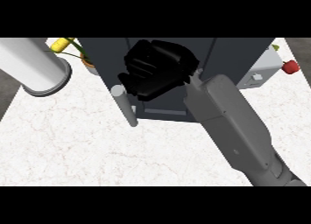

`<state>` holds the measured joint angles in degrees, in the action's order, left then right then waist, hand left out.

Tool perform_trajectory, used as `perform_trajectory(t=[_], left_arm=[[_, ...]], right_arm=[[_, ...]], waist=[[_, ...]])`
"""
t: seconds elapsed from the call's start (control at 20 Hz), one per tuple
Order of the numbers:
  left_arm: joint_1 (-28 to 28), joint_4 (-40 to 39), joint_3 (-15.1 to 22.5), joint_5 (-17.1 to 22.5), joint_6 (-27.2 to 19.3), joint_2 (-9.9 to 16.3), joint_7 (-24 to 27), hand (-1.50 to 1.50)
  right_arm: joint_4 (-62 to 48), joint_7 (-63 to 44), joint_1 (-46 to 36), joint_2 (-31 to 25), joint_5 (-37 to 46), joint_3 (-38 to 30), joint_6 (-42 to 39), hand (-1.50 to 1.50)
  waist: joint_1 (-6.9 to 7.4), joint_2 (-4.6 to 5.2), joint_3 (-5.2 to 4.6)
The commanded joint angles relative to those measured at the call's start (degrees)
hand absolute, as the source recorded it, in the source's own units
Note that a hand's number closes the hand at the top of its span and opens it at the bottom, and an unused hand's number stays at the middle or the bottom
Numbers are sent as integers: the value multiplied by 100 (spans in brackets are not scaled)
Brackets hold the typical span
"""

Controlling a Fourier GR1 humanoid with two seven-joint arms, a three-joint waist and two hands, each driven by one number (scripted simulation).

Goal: Pick up the bottled water, place it into the cabinet and close the cabinet

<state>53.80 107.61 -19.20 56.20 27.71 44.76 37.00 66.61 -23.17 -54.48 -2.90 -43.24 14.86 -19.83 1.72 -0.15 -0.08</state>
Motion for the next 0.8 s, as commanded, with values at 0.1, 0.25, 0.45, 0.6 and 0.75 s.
perform_trajectory(t=[0.1, 0.25, 0.45, 0.6, 0.75], left_arm=[[-76, -92, -18, -246, 420, -320, 79, -150], [-135, 221, -8, -43, 113, -244, -220, -150], [-277, 90, -25, -155, 112, -265, -252, -150], [-367, 150, -114, -149, 151, -188, -300, -150], [-316, 272, -60, -146, 111, -275, -393, -150]], right_arm=[[-566, 775, -485, -41, 562, -473, 152, -150], [-627, 910, -914, -130, 733, -682, 348, -150], [-790, 938, -1127, -207, 993, -751, 646, -150], [-752, 893, -1317, -212, 986, -861, 805, -150], [-756, 807, -1369, -188, 971, -899, 902, -150]], waist=[[15, 28, 3], [25, 51, 9], [34, 56, 2], [26, 53, 3], [35, 42, 6]])
